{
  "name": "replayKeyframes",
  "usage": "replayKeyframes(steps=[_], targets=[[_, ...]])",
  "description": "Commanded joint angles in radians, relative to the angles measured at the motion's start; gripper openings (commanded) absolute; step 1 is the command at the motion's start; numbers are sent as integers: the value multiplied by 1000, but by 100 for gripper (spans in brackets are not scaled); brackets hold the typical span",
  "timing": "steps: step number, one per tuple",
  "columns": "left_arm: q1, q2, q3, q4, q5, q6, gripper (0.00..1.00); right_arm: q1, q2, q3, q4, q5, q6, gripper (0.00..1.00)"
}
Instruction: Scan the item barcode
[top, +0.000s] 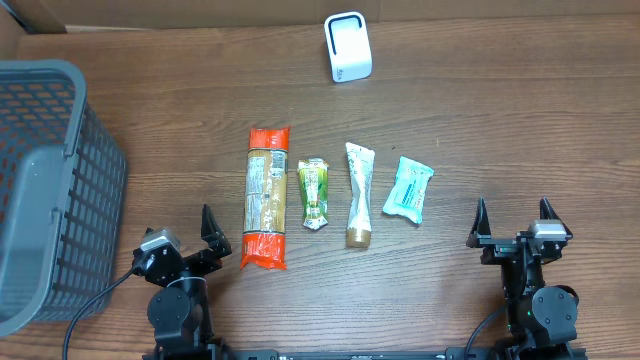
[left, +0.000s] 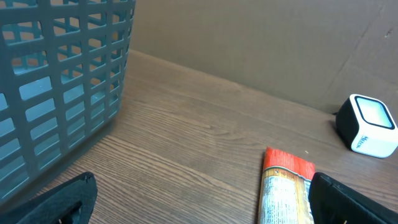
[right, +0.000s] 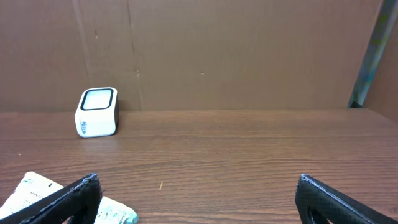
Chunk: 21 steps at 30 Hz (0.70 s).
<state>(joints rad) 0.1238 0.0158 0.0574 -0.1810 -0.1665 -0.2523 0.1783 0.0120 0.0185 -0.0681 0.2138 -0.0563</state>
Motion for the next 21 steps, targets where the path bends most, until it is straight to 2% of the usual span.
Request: replayKeyframes(steps=[1,11,14,16,21], targets=[[-6,-11,-1,-2,-18,17,100,6,-7,-10,7,1,-4,100],[-6,-11,-1,-2,-18,16,100,6,-7,-10,13,-68,7,100],[-6,-11,-1,-2,-18,16,100,6,-7,2,11,-237,6,100],[-6,-11,-1,-2,-18,16,100,6,-6,30,-32,-275,7,100],[-6,-11,-1,-2,-17,16,100,6,67,229,-235,-333,7,100]])
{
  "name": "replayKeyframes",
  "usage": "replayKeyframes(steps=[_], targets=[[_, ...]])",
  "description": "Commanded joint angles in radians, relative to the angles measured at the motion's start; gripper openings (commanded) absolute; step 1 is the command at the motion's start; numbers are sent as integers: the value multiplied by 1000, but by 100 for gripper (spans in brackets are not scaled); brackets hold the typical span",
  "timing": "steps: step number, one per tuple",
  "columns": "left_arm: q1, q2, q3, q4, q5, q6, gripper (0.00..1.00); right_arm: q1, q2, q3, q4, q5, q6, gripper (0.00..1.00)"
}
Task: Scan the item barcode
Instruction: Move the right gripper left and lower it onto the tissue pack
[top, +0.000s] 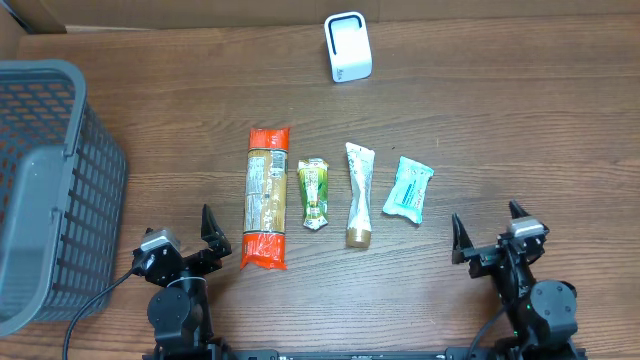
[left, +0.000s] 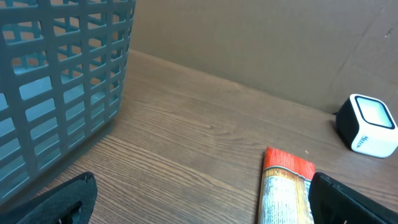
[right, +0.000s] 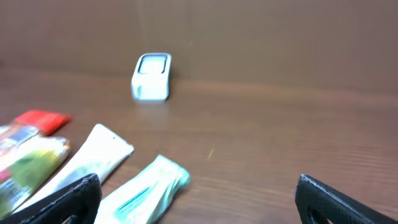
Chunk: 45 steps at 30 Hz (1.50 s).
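Observation:
Four items lie in a row mid-table: a long red-ended packet, a small green sachet, a white tube and a teal-white pouch. The white scanner box stands at the back. My right gripper is open at the front right, turned toward the pouch, tube and scanner. My left gripper is open at the front left, beside the long packet, with the scanner far off.
A grey plastic basket fills the left side of the table, its wall close to my left gripper. A brown cardboard wall rises behind the table.
My right gripper has swung to the left and shifted slightly left; its view now takes in the pouch, tube and packets. The left arm has not moved.

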<state>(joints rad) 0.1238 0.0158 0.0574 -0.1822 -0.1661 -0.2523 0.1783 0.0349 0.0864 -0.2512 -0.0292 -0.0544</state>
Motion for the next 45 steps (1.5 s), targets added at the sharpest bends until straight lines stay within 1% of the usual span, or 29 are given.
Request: replayKeyframes(steps=[1,5,9,13,18,22,27,32,34,37,39,42,45], targets=[[-6,-11,-1,0,-18,16,100,6,64,195,-77,-107,5,100],[-6,-11,-1,0,-18,16,100,6,189,367,-183,-218,7,100],[-6,-11,-1,0,-18,16,100,6,339,524,-270,-300,115,100],[-6,-11,-1,0,-18,16,100,6,495,658,-347,-428,137,100],[-6,-11,-1,0,-18,16,100,6,666,772,-423,-573,137,100],[-6,-11,-1,0,-18,16,99,6,757,781,-421,-643,137,100],[-6,-11,-1,0,-18,16,100,-2,867,781,-423,-645,140,100],[-6,-11,-1,0,-18,16,100,-6,1038,830,-454,-591,225,100],[-6,-11,-1,0,-18,16,100,-6,1118,885,-511,-527,238,100],[-6,-11,-1,0,-18,16,100,-6,1238,997,-636,-361,254,100],[-6,-11,-1,0,-18,16,100,-6,1292,1045,-674,-296,267,100],[-6,-11,-1,0,-18,16,100,-6,1348,1059,-641,-287,268,100],[-6,-11,-1,0,-18,16,100,-3,1398,1058,-601,-327,268,100]])
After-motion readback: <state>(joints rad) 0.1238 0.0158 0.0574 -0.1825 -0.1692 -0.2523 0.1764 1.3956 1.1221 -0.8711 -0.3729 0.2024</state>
